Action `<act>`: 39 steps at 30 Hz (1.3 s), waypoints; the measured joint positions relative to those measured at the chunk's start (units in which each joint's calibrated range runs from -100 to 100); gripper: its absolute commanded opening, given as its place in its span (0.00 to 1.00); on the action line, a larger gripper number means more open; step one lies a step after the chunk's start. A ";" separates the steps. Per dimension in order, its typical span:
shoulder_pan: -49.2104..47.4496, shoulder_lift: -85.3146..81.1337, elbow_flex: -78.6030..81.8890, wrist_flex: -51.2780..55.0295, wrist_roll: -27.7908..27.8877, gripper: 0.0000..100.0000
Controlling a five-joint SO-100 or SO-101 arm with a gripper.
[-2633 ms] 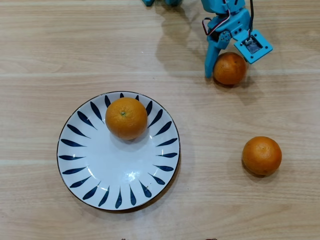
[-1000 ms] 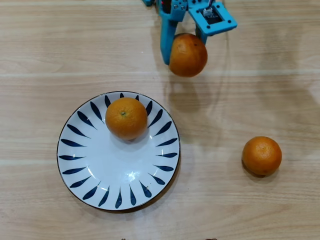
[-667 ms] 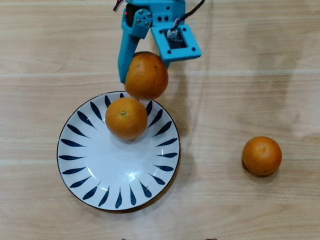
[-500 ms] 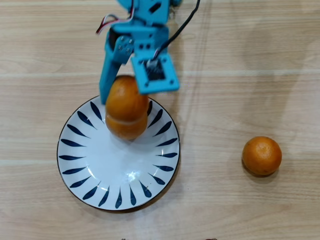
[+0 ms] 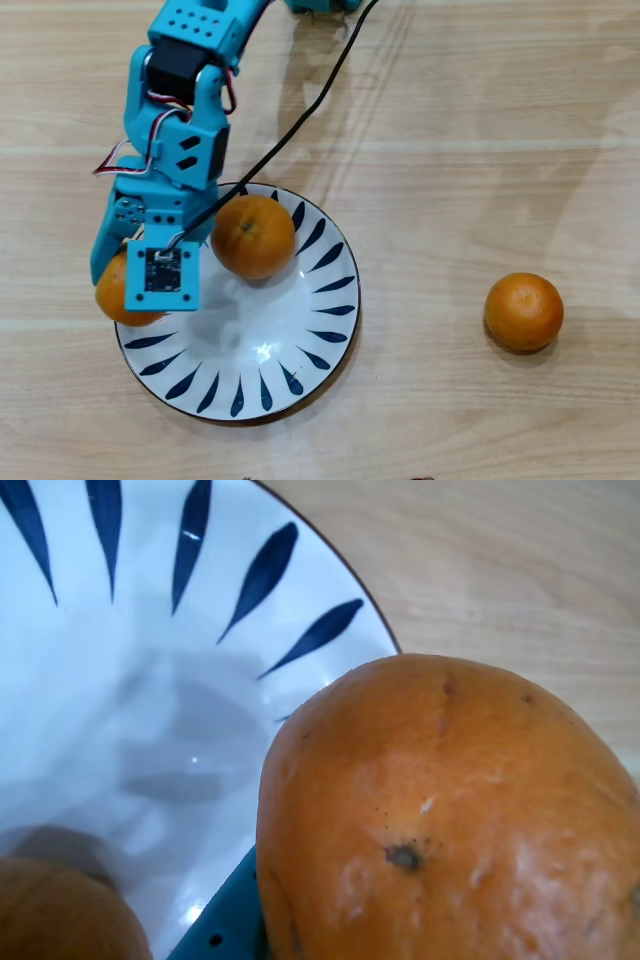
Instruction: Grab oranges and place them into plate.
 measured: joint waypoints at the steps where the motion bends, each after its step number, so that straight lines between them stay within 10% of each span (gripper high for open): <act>1: 0.08 0.34 0.00 0.00 0.00 0.24; 5: -0.42 0.68 0.00 0.00 0.00 0.38; 16: -1.60 0.42 -1.95 1.81 0.00 0.38; 25: -5.74 -12.19 -1.95 10.08 0.00 0.02; 39: -29.97 -29.45 5.58 11.54 -4.75 0.02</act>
